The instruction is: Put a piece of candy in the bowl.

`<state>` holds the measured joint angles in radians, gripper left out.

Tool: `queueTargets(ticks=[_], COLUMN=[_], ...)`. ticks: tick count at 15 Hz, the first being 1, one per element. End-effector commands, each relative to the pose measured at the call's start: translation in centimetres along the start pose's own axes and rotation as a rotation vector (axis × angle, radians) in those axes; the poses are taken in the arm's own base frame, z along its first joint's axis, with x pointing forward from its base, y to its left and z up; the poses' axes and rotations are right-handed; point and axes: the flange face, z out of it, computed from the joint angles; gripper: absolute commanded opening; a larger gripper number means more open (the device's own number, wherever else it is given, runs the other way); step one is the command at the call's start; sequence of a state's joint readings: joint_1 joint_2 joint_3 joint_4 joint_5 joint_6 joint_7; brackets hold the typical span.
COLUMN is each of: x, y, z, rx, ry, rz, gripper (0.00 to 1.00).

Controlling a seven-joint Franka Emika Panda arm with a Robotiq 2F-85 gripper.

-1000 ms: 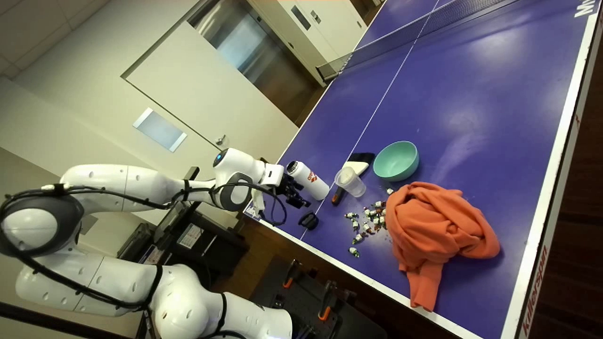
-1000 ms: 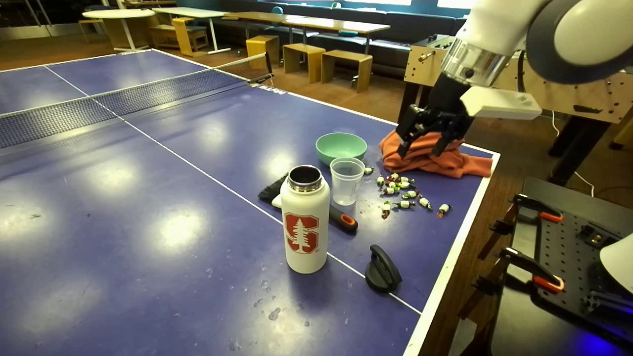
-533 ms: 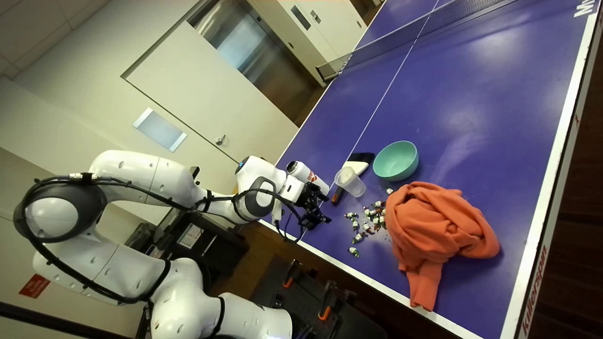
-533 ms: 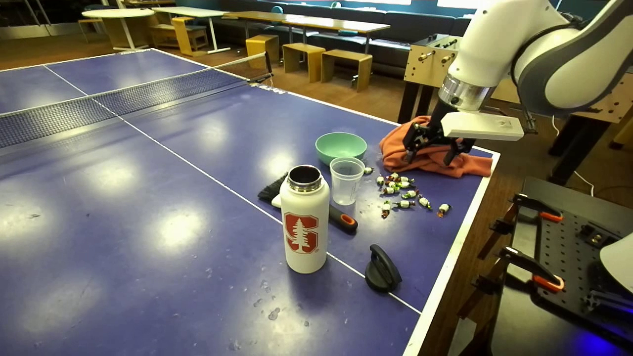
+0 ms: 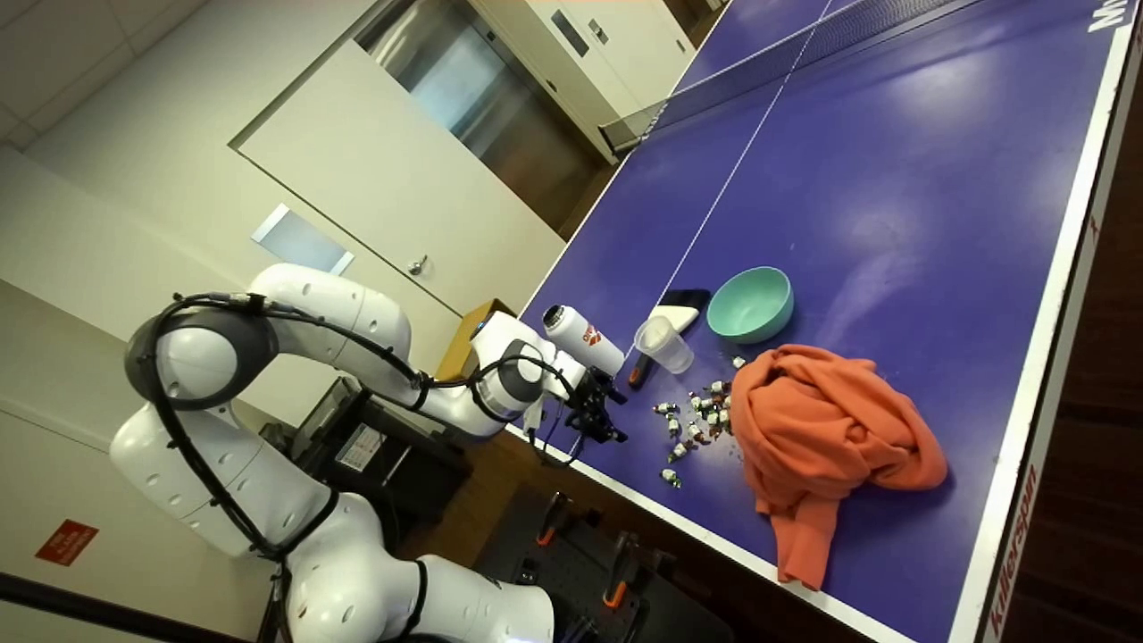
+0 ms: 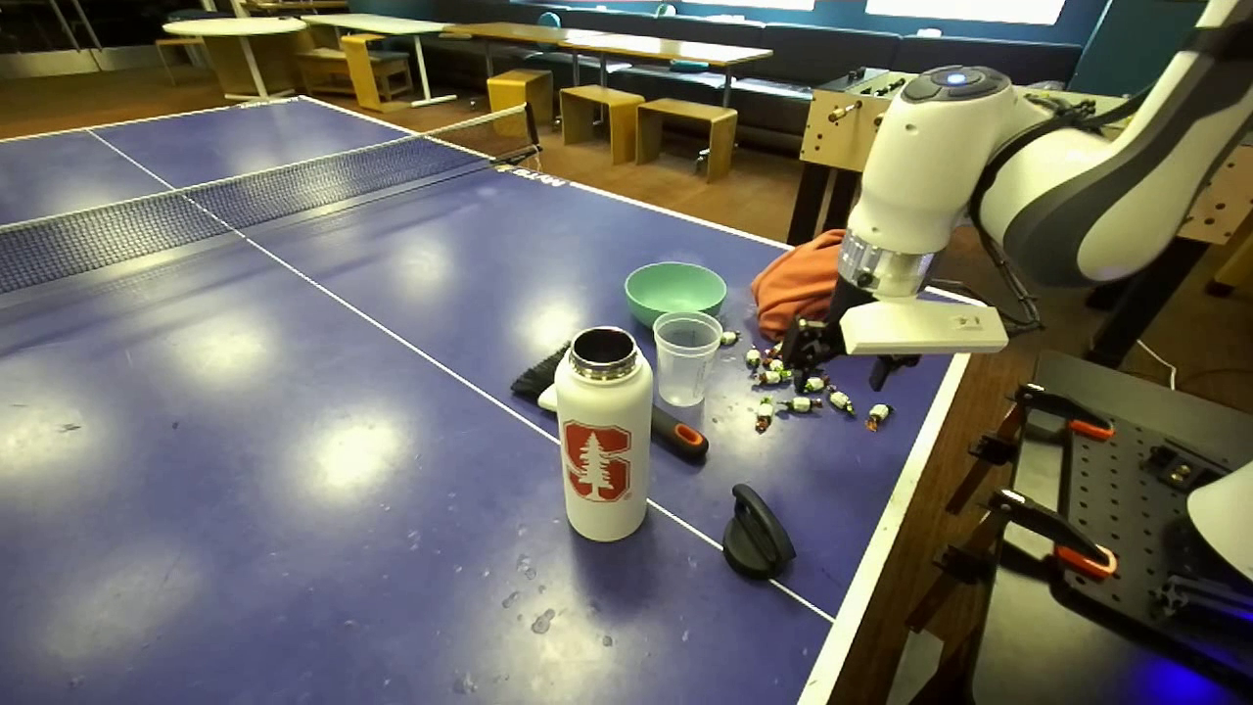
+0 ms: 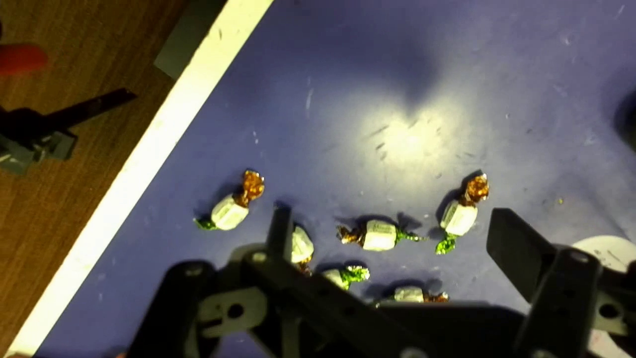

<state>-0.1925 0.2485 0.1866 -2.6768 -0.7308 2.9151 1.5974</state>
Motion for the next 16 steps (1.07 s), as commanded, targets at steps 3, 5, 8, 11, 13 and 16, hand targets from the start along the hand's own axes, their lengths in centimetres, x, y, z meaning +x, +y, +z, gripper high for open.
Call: queueTargets(ticks=[3, 5, 8, 11, 13, 16], x=[-0.7, -0.5, 0.3, 1.1, 1.4, 1.7], y=[-2.9, -3.8, -5.1, -5.8, -6.0, -6.4], z=[4.2, 5.1, 6.1, 7.0, 7.5, 8.1], rx=[0.013, 0.038, 0.073, 0.093, 0.095, 0.092], ry=[-0.057, -0.062, -0.056, -0.048, -0.041, -0.026], rz=[0.006, 0.007, 0.018, 0.037, 0.042, 0.039], gripper=[1.00, 1.00, 1.00, 1.00, 1.00, 0.75])
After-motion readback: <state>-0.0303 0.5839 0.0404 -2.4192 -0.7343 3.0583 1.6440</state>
